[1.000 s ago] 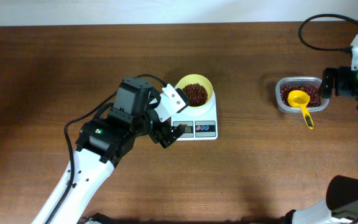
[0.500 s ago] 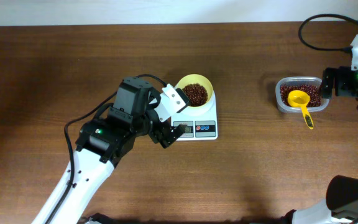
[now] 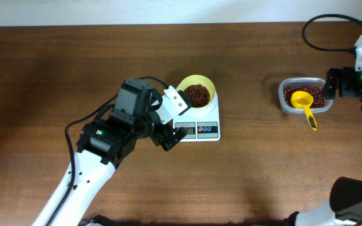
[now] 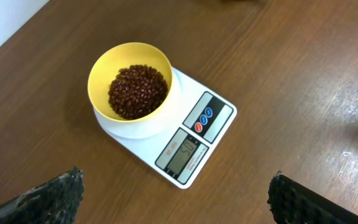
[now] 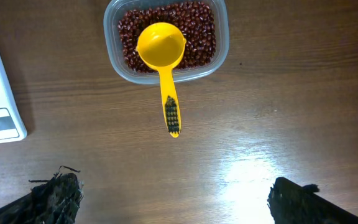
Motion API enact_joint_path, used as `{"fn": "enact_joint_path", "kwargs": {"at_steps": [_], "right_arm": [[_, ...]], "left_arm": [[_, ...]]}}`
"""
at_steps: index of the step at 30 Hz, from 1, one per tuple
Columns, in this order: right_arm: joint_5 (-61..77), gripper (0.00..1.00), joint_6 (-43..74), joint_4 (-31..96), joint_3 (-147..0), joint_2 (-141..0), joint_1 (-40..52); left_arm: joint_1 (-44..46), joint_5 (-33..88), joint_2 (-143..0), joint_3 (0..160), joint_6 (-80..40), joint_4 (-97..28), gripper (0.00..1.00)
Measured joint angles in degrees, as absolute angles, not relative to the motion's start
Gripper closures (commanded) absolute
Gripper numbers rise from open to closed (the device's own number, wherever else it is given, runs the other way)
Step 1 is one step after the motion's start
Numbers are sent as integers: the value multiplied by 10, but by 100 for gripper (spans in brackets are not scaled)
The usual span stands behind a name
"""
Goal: Scoop item into bowl and weigh 50g on scale
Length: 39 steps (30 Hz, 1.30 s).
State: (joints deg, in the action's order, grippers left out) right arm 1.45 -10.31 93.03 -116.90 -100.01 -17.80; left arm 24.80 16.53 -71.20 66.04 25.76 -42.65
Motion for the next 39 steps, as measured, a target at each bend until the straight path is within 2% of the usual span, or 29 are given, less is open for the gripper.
{"fn": "enact_joint_path", "kwargs": {"at_steps": [4, 16, 25, 31, 39], "right_arm": [[14, 1, -103, 930, -1169, -1000, -178], [13, 1, -103, 930, -1169, -1000, -178], [13, 1, -103, 930, -1169, -1000, -178], [13, 1, -103, 930, -1169, -1000, -178], [13, 1, -103, 930, -1169, -1000, -178]], "left_arm": [[248, 178, -714, 660, 227, -427, 1], [263, 92, -837, 598, -66, -365, 1], [428, -116, -858, 586, -300, -345, 1], [444, -186, -858, 586, -375, -358, 1], [444, -205, -858, 585, -398, -359, 1]]}}
